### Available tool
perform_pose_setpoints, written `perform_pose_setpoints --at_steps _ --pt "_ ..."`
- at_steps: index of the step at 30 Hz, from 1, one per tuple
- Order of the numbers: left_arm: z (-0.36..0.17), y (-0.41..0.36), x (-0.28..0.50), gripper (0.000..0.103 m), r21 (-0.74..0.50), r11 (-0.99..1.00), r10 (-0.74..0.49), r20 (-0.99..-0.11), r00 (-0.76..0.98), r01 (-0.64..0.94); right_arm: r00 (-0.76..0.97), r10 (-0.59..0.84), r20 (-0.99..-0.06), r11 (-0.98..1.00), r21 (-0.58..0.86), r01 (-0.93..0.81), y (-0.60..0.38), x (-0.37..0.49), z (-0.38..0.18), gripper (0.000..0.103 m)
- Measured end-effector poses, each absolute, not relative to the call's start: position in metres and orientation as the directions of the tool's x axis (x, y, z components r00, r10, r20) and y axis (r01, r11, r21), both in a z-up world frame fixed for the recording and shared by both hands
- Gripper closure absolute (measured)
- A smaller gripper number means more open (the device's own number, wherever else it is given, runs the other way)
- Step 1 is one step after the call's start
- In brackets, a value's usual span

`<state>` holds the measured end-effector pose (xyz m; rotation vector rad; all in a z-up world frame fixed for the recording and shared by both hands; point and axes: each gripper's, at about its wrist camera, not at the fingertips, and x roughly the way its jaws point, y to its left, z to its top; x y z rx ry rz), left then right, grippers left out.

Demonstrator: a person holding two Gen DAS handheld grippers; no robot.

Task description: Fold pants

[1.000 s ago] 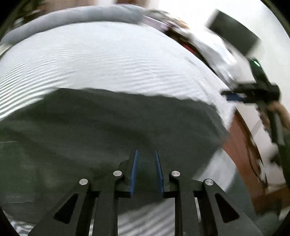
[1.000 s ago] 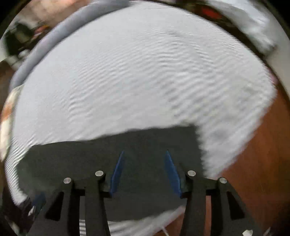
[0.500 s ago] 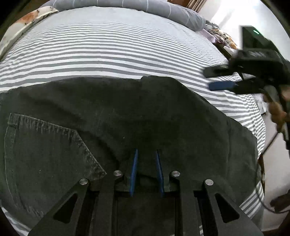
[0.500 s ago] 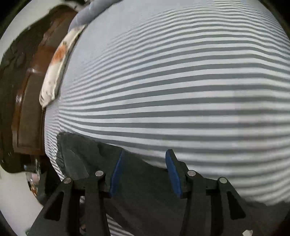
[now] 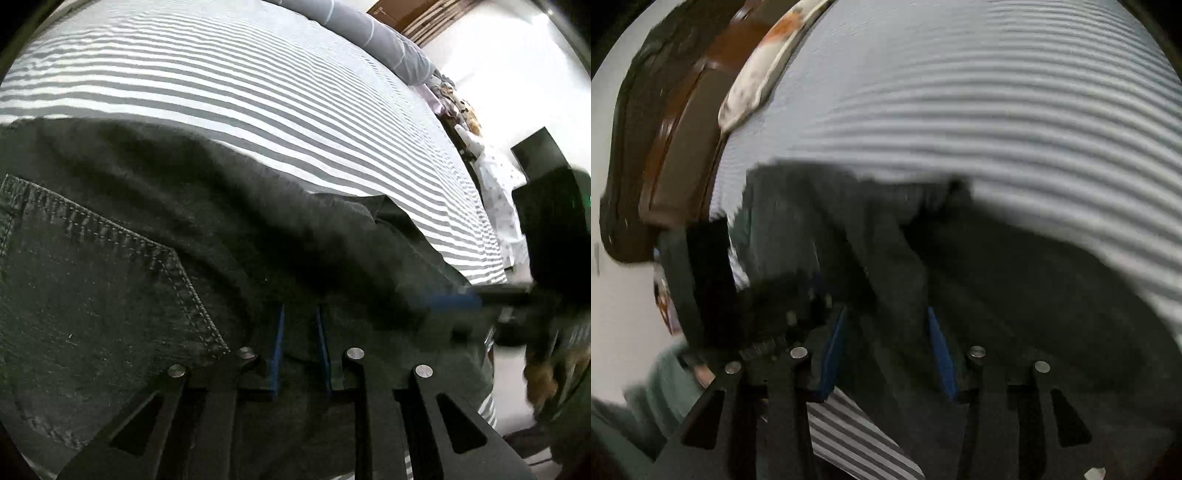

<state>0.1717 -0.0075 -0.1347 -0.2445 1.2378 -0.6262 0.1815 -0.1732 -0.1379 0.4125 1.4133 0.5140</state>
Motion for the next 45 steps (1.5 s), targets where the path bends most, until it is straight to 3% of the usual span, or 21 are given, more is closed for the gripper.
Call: perform_pose_setpoints --at_steps 6,13,16,18,21,28,32,38,45 --pt "-0.132 -0.006 0.173 0.085 -0.466 0.816 -0.548 -0.813 0.198 0.341 0.092 0.603 -0.792 0.797 0.596 -0.095 -0.173 0.202 -0.144 0.061" --pt "-0.131 -0.021 0.171 0.085 -0.452 0.82 -0.538 -0.818 0.203 0.351 0.168 0.711 -0.683 0.695 0.718 -0.021 -0.18 0.249 -0.14 0.054" --pt "-0.129 -0.019 0.169 0.085 -0.449 0.819 -0.538 -0.817 0.209 0.357 0.212 0.726 -0.654 0.67 0.743 -0.003 -0.181 0.268 -0.134 0.069" --pt "-0.125 -0.017 0.167 0.085 -0.435 0.823 -0.531 -0.817 0.226 0.365 0.223 0.68 -0.698 0.72 0.694 -0.025 -0.182 0.277 -0.128 0.092" --pt "-0.116 -0.017 0.161 0.085 -0.374 0.843 -0.495 -0.82 0.287 0.386 0.241 0.604 -0.76 0.789 0.613 -0.043 -0.186 0.283 -0.126 0.097" --pt "-0.115 -0.016 0.155 0.085 -0.335 0.859 -0.461 -0.836 0.299 0.388 0.268 0.473 -0.839 0.875 0.482 -0.035 -0.2 0.293 -0.15 0.098" --pt "-0.118 -0.015 0.153 0.085 -0.323 0.862 -0.45 -0.844 0.293 0.392 0.318 0.433 -0.843 0.887 0.462 0.018 -0.213 0.29 -0.137 0.082" --pt "-0.107 -0.007 0.152 0.084 -0.309 0.865 -0.448 -0.832 0.329 0.396 0.362 0.484 -0.797 0.865 0.498 -0.06 -0.217 0.252 -0.091 0.081" --pt "-0.106 -0.019 0.142 0.084 -0.231 0.853 -0.412 -0.848 0.334 0.468 0.294 0.417 -0.86 0.902 0.432 -0.016 -0.203 0.218 -0.131 0.081"
